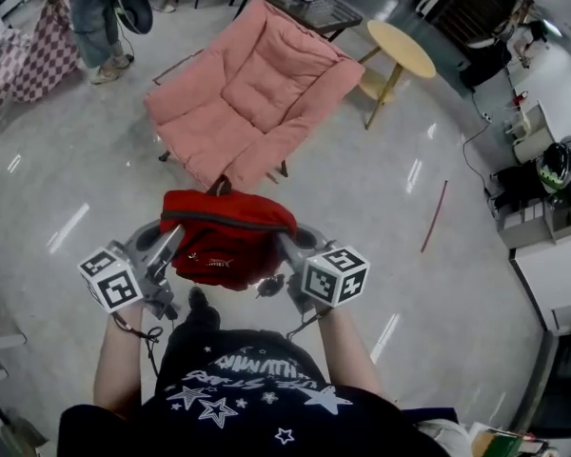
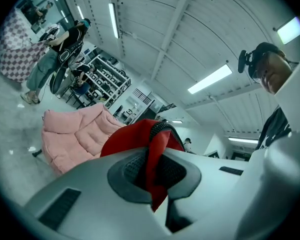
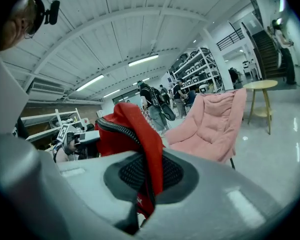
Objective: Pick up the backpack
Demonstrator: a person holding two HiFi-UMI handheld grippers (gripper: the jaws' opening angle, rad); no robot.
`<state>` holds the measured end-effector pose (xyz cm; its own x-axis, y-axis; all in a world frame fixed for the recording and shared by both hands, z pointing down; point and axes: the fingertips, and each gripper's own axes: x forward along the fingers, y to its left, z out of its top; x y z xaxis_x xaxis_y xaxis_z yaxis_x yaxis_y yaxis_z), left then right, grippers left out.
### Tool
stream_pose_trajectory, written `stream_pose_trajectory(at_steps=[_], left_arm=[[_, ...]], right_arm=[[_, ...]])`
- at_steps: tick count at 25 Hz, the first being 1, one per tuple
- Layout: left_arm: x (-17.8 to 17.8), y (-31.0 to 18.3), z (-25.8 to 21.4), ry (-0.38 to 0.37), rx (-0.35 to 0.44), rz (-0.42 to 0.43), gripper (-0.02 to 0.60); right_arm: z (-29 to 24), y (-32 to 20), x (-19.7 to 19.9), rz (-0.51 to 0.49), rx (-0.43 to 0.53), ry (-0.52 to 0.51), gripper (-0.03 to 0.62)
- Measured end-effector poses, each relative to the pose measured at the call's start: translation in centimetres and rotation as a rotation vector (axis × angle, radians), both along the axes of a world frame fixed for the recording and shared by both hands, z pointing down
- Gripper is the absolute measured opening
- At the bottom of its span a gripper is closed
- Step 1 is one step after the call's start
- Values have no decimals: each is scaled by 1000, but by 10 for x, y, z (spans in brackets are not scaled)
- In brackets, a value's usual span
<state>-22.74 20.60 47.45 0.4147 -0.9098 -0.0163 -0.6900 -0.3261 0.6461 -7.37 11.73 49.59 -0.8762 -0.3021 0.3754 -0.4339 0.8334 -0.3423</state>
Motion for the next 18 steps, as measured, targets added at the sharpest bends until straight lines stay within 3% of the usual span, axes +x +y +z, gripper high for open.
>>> stream_pose_trajectory(at_steps=[3,10,18], left_arm=[[30,15,-11,16,14,-30,21],[127,9,12,-7,45,-89,21],[195,64,20,-8,-6,-107,21]], right_arm=[[-12,16,33,-30,21,-14,18],[11,10,137,-62,44,-51,18],[23,54,195,-88,-4,-35,18]])
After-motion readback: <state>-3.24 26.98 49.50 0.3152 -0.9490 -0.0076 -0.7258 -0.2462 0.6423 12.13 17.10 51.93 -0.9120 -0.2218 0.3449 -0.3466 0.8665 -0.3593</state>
